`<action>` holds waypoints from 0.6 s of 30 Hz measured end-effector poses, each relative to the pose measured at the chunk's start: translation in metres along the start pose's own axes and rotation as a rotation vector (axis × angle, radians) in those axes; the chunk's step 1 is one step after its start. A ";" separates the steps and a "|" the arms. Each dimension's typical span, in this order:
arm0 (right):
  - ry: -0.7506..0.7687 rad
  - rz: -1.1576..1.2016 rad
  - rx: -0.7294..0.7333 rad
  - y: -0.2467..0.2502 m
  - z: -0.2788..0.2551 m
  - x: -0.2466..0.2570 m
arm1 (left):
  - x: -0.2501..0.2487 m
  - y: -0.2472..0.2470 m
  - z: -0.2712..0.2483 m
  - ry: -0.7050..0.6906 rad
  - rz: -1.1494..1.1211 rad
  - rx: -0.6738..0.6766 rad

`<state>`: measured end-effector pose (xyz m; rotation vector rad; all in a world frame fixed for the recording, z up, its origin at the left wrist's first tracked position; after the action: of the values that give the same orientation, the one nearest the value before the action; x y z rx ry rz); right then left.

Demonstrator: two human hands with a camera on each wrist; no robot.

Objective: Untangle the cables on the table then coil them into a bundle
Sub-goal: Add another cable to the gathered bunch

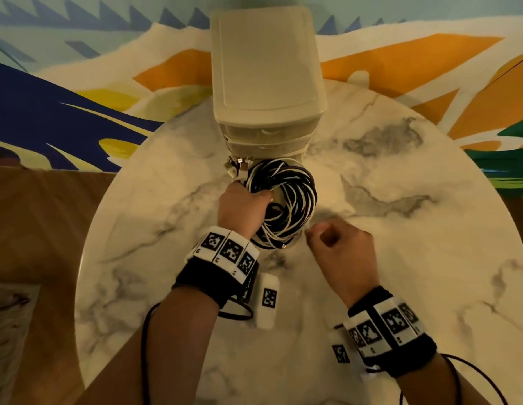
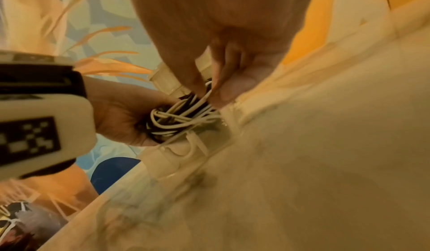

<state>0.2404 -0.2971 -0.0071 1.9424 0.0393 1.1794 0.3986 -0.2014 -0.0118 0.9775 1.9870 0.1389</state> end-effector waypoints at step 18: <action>0.065 -0.435 0.273 -0.031 0.033 0.023 | -0.008 -0.004 0.004 -0.105 0.736 0.048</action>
<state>0.2893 -0.2888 -0.0176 1.9900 0.6546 0.9789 0.4017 -0.2104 -0.0110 1.6721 1.4585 0.4328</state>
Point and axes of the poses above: each hand's wrist, its own z-axis towards the middle knuckle, its own y-axis out of the back of the hand, x = y × z, the point moved 2 cm from there along z, towards the middle knuckle, and after that the axes turned 6 degrees about x, right-handed, at the moved point
